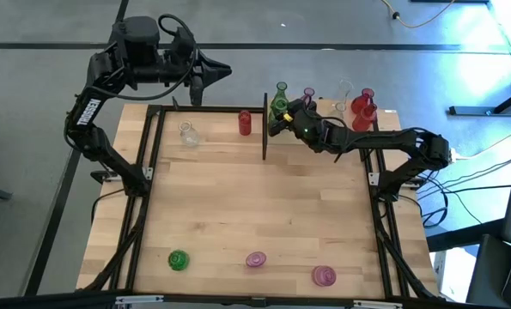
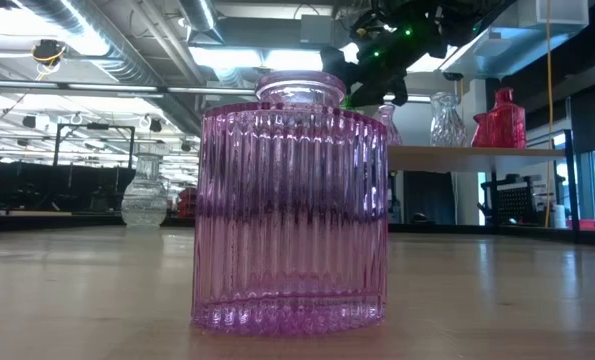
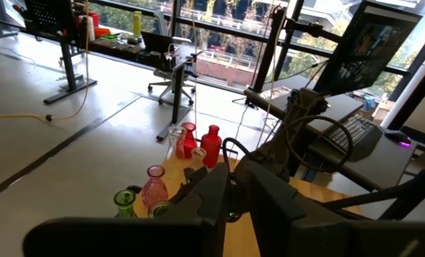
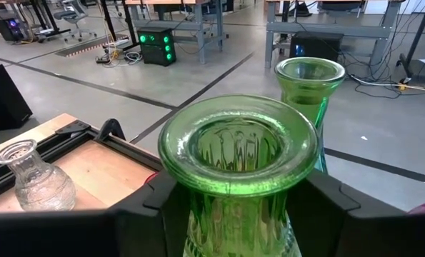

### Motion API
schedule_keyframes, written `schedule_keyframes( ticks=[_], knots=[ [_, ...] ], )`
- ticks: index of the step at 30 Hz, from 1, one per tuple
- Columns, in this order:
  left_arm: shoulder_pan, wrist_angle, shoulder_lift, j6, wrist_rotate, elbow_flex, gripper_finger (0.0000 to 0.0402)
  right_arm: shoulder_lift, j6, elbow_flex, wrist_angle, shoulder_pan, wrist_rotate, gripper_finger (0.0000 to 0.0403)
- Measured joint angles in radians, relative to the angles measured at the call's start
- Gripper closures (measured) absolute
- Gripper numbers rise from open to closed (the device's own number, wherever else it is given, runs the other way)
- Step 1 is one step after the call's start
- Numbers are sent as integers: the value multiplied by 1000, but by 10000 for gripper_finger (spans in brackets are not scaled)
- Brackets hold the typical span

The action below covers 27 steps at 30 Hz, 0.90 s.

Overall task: Sort vases onto shelf
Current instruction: Put the top green vase on the shelf aligned with the other green vase, then put the green vase on the shelf aligned with the other green vases

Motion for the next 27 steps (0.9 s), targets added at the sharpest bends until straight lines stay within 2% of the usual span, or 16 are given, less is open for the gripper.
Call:
schedule_keyframes(
  ticks=[8, 14, 18, 22, 27],
  knots=[
    [-4, 0, 0, 0, 0, 0, 356, 0, 0, 0, 7, 0, -2, 210],
    [-4, 0, 0, 0, 1, 0, 356, 0, 28, 0, 9, 0, -29, 144],
    [-4, 0, 0, 0, 3, 0, 356, -1, 46, 0, -5, 10, 12, 100],
    [-4, 0, 0, 0, 4, 0, 356, -6, 50, 0, -21, 14, 41, 82],
    [-4, 0, 0, 0, 4, 0, 356, -15, 55, 0, -35, 33, 50, 79]
  ],
)
